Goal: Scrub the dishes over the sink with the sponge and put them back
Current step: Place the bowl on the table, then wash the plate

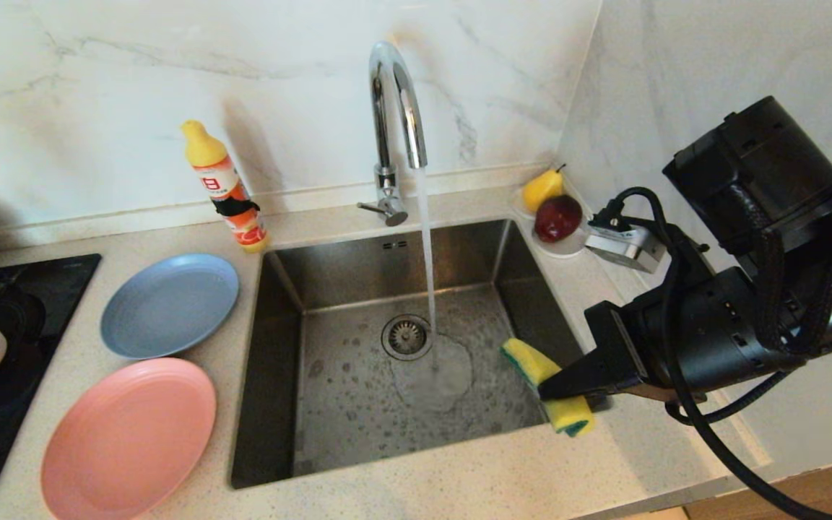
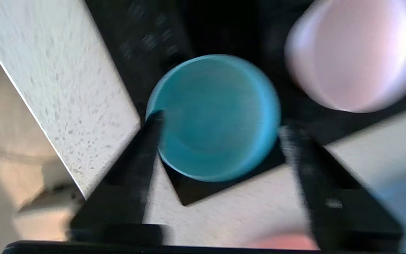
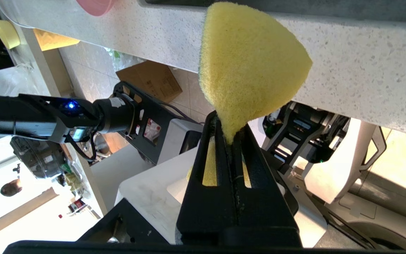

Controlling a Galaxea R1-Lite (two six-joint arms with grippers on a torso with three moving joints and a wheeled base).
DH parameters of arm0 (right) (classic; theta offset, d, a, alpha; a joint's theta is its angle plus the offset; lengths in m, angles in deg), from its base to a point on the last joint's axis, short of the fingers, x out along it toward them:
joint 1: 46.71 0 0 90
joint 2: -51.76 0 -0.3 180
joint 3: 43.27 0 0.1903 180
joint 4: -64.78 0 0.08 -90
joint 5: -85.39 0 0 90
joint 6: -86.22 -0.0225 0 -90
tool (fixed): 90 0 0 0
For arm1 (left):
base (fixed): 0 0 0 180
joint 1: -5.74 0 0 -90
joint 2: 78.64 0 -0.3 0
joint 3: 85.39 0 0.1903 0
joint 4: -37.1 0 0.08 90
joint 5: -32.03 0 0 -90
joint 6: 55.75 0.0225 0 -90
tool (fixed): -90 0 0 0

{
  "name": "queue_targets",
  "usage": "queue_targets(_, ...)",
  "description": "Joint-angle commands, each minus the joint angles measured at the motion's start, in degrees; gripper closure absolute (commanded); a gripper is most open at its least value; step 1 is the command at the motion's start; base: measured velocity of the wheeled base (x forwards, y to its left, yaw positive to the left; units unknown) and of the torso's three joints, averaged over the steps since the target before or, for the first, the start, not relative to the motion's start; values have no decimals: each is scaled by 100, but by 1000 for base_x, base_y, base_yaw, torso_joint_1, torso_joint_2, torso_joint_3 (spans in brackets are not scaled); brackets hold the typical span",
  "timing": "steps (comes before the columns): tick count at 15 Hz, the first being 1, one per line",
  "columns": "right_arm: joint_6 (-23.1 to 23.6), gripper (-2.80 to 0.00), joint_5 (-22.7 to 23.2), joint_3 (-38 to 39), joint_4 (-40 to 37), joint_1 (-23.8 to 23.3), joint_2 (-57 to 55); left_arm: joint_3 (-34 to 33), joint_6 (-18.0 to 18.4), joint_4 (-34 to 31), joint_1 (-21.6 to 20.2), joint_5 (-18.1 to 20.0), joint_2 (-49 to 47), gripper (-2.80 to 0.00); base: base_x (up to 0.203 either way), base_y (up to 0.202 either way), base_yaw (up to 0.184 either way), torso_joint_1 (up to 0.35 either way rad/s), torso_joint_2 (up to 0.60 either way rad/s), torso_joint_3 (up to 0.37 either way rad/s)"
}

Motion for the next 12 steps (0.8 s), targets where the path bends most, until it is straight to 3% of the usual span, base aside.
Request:
queue_targets(1,-20,0,5,25,-29,2,60,469,-13,-266,27,155,652,0,0,0,0,0,0,0)
queue_targets(3,-26,0,5,-23,-29,2,66,1091,26,-805,347,492,942,0,0,0,0,0,0,0)
queue_targets(6,-26,0,5,-51,-29,2,48,1371,451,-1153,1497,594,1207,0,0,0,0,0,0,0)
queue_targets(9,-26,0,5,-51,-29,-7,57,1398,686,-1312,2848,98,1270,0,0,0,0,0,0,0)
queue_targets(12,-26,0,5,-7,-29,-16,66,1400,694,-1340,4098,-430,1172,0,0,0,0,0,0,0)
